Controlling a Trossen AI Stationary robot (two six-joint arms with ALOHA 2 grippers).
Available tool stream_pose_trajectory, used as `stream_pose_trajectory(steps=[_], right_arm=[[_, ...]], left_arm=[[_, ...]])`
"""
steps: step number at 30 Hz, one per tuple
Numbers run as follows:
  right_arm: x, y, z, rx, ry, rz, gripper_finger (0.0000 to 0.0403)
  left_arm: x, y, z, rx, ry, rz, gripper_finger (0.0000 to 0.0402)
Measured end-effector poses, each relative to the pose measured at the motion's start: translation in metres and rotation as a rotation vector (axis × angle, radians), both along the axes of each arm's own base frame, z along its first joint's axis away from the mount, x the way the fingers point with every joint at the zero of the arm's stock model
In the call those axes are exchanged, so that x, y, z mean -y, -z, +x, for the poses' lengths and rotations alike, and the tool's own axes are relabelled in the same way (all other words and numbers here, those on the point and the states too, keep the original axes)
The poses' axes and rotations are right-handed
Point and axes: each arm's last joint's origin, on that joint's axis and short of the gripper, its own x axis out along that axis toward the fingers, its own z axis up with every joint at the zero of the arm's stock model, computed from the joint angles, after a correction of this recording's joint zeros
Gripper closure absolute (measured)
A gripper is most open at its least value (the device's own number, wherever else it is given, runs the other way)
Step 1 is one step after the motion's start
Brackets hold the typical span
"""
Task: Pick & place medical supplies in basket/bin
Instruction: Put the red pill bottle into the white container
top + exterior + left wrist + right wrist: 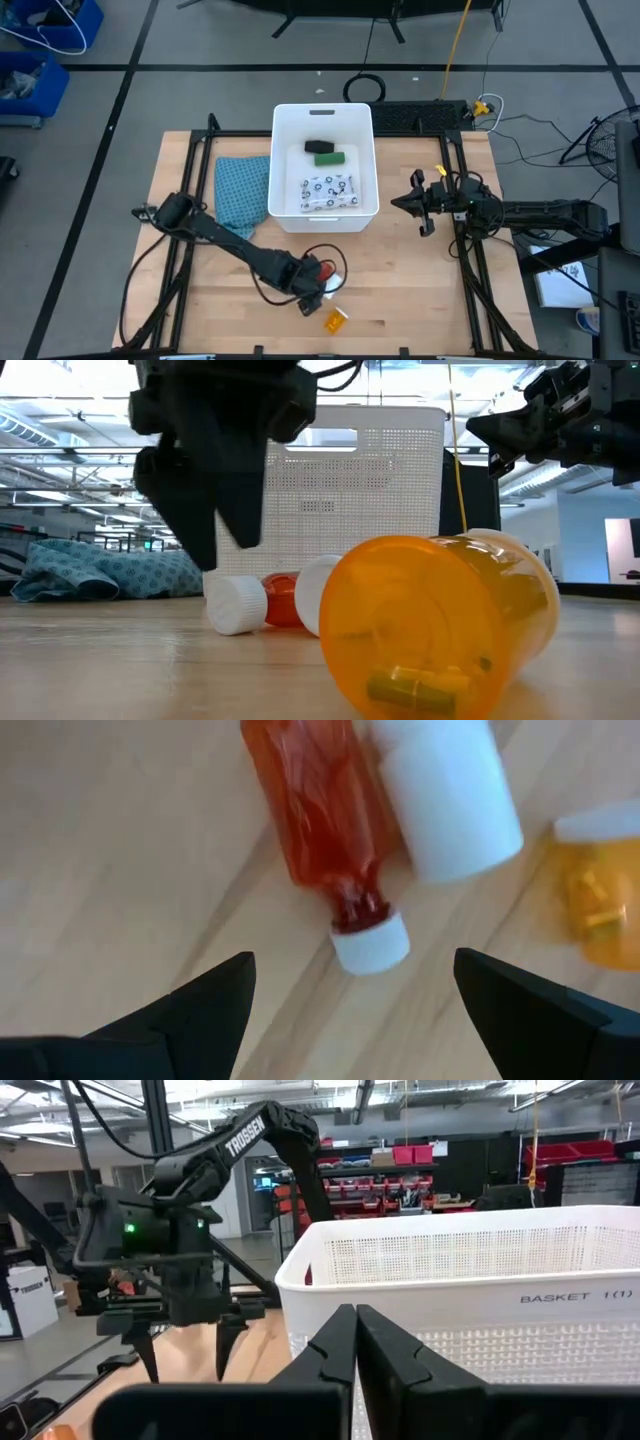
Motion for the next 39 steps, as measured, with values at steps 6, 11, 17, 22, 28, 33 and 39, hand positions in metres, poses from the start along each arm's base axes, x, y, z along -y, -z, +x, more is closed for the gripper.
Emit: stream_pose_trajectory(steps=[6,11,17,22,28,33,39], right_arm=[[0.0,0.001,0.001,-0.015,-0.001,0.008,0.0399],[0.0,0.002,0.001,-0.015,-0.002,0.012,0.0399],[0.0,0.002,0.001,-0.015,-0.002,0.011,0.0399],[0.0,0.001,0.001,-0.014,0.0,-0.001,0.0399],[0.0,0.001,0.001,-0.013,0.0,-0.003,0.0399],[0.0,0.001,0.001,-0.013,0.0,-0.003,0.0399],[0.0,0.001,0.001,-0.013,0.0,-0.003,0.0399]], left_arm=[[-0.004,0.003,0.004,0.019,0.009,0.023,0.0055],[-0.008,0.003,0.006,0.024,0.016,0.036,0.0055],[-0.006,0.027,0.011,-0.038,0.034,0.003,0.0055],[-0.005,0.038,0.013,-0.049,0.048,0.035,0.0055],[-0.008,0.04,0.016,-0.046,0.048,0.056,0.0055],[-0.012,0.042,0.017,-0.032,0.039,0.102,0.0055],[-0.013,0.042,0.018,-0.02,0.039,0.127,0.0066]])
